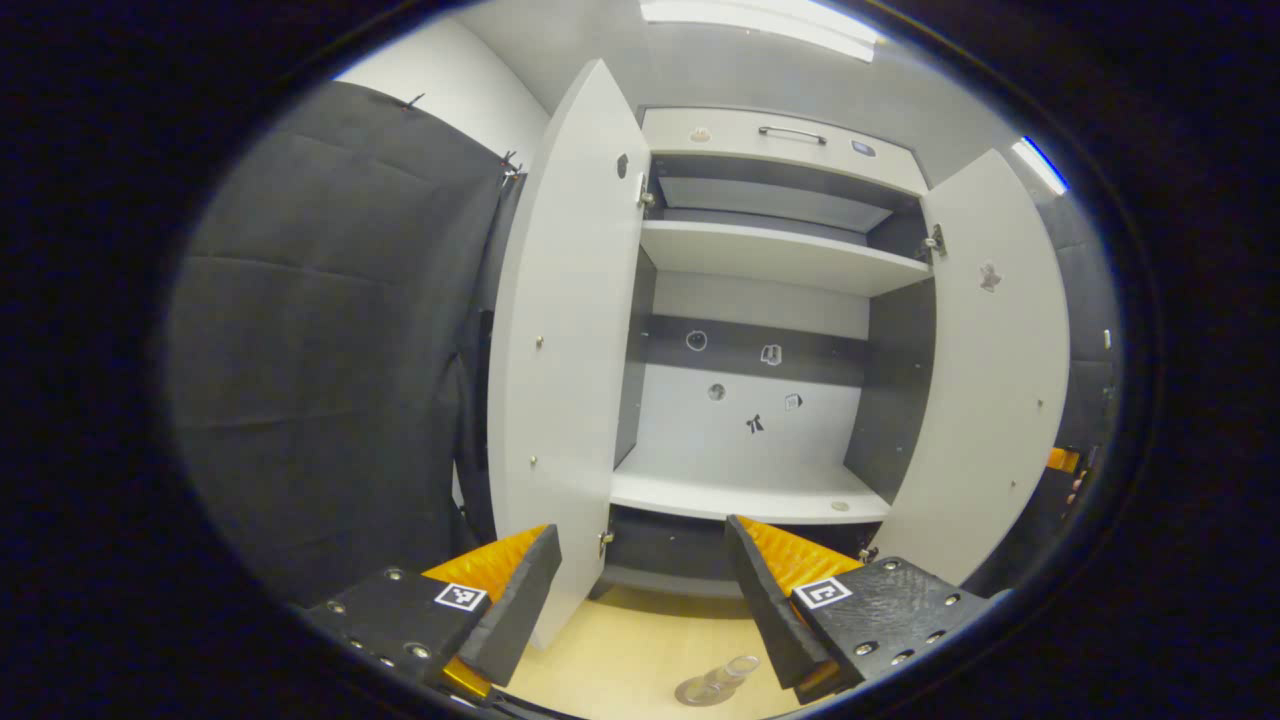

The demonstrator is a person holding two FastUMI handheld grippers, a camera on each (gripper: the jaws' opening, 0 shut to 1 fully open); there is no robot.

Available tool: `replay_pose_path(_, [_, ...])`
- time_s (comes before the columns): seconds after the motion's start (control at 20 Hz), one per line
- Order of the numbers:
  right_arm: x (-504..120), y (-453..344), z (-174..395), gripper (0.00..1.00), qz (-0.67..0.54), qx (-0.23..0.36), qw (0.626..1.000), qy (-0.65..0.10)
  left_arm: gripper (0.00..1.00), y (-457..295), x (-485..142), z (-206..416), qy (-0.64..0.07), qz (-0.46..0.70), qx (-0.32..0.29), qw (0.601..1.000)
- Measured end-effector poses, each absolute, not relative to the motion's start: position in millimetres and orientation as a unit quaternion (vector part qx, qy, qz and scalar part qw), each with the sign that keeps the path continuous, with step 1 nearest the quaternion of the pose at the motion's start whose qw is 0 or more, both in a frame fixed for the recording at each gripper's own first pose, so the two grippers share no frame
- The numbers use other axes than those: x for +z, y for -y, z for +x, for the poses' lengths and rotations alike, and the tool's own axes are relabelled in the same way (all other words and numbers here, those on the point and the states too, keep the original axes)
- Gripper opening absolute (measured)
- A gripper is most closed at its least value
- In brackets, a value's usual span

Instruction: Grasp the bottle in the cabinet with the left hand and place it on the coaster, then close the right door with the right hand and the left door with the left hand.

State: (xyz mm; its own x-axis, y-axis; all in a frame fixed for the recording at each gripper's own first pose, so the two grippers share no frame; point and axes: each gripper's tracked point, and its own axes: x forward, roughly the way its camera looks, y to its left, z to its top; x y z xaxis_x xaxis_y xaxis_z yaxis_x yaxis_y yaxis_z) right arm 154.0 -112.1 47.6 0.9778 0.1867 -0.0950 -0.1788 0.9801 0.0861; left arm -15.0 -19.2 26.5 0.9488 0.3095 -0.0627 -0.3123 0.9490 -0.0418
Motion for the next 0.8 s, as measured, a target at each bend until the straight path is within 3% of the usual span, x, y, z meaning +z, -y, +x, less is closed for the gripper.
replay_pose_path(0.2, [70, 99, 153, 0.95, 0.031, 0.115, 0.992, -0.036, 0.95, 1, 32, -2, -0.069, 0.001, 0.173, 0.983])
replay_pose_path(0.25, [73, 95, 152, 0.99, 0.031, 0.117, 0.992, -0.032, 0.95, 0, 36, 5, -0.067, -0.006, 0.167, 0.984])
replay_pose_path(0.3, [77, 91, 149, 0.95, 0.030, 0.116, 0.992, -0.028, 0.95, -1, 40, 12, -0.060, -0.016, 0.160, 0.985])
replay_pose_path(0.35, [79, 88, 148, 0.99, 0.027, 0.111, 0.993, -0.027, 0.96, -2, 42, 16, -0.059, -0.023, 0.154, 0.986])
replay_pose_path(0.4, [81, 84, 143, 0.95, 0.025, 0.109, 0.993, -0.026, 0.94, -3, 43, 21, -0.061, -0.025, 0.147, 0.987])
replay_pose_path(0.55, [85, 73, 139, 0.99, 0.022, 0.106, 0.994, -0.031, 0.94, -3, 46, 28, -0.059, -0.004, 0.122, 0.991])
replay_pose_path(0.6, [84, 69, 138, 0.94, 0.024, 0.104, 0.994, -0.037, 0.96, 0, 45, 31, -0.059, -0.007, 0.110, 0.992])
replay_pose_path(0.75, [87, 61, 133, 0.99, 0.025, 0.086, 0.995, -0.041, 0.95, 4, 37, 37, -0.061, -0.025, 0.076, 0.995])
replay_pose_path(0.8, [89, 63, 129, 0.91, 0.020, 0.075, 0.996, -0.036, 0.95, 4, 34, 38, -0.064, -0.024, 0.068, 0.995])
